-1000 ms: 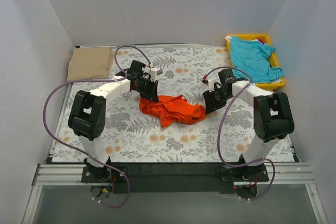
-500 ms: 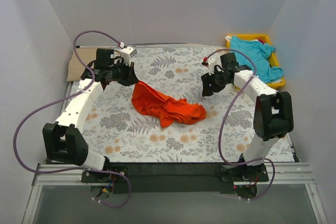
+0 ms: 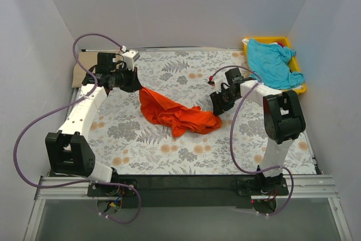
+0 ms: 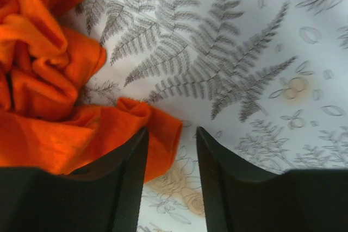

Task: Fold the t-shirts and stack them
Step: Flatten the tshirt out

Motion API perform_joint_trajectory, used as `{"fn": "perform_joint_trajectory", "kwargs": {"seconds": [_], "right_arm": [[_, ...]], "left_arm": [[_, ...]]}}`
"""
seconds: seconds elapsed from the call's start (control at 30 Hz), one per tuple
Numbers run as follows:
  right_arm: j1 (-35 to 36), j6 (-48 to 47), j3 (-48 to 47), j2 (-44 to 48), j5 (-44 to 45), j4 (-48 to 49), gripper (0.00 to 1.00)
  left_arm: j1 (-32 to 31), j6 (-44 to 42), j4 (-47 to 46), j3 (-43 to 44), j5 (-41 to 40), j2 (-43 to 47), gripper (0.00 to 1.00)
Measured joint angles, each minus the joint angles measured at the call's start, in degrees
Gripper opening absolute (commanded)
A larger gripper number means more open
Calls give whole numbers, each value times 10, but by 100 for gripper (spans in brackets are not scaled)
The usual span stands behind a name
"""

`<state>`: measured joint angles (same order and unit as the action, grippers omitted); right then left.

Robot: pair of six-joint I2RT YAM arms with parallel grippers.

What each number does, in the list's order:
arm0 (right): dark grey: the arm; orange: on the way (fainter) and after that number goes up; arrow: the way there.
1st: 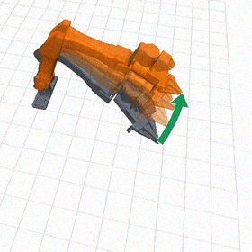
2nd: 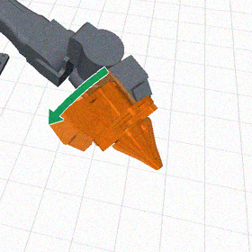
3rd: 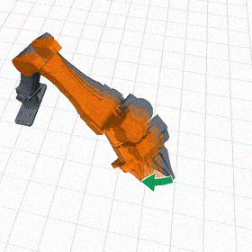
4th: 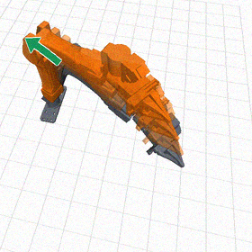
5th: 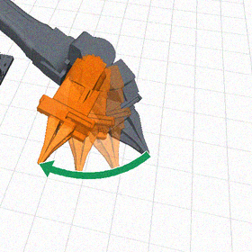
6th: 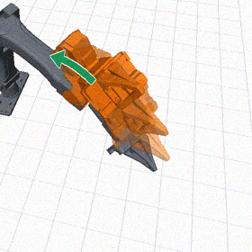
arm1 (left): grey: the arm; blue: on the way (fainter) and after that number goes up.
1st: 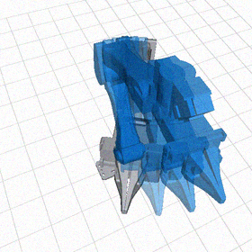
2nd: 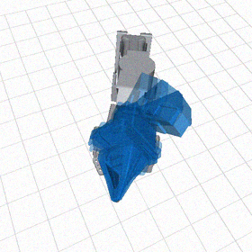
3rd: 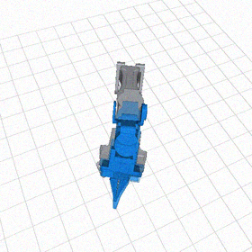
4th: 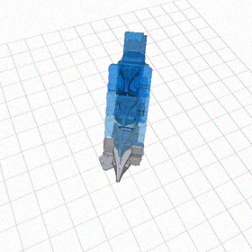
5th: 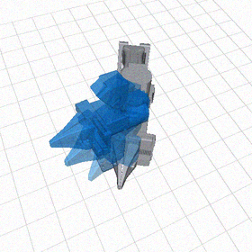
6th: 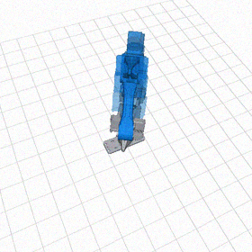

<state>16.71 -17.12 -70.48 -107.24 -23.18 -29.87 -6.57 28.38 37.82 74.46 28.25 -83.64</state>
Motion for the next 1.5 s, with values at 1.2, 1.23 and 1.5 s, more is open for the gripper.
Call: {"fn": "perform_joint_trajectory", "kwargs": {"seconds": [1.2, 1.23, 1.5], "right_arm": [[-123, -110, -34, 328, 45, -54, 1], [-129, -112, -44, 325, 43, -57, 1], [-137, -114, -157, 303, 25, -65, 1]], "left_arm": [[249, 49, -5, 87, 78, 5, 0], [254, 53, -4, 99, 83, 2, 0], [253, 77, -10, 185, 137, -14, 0]]}}
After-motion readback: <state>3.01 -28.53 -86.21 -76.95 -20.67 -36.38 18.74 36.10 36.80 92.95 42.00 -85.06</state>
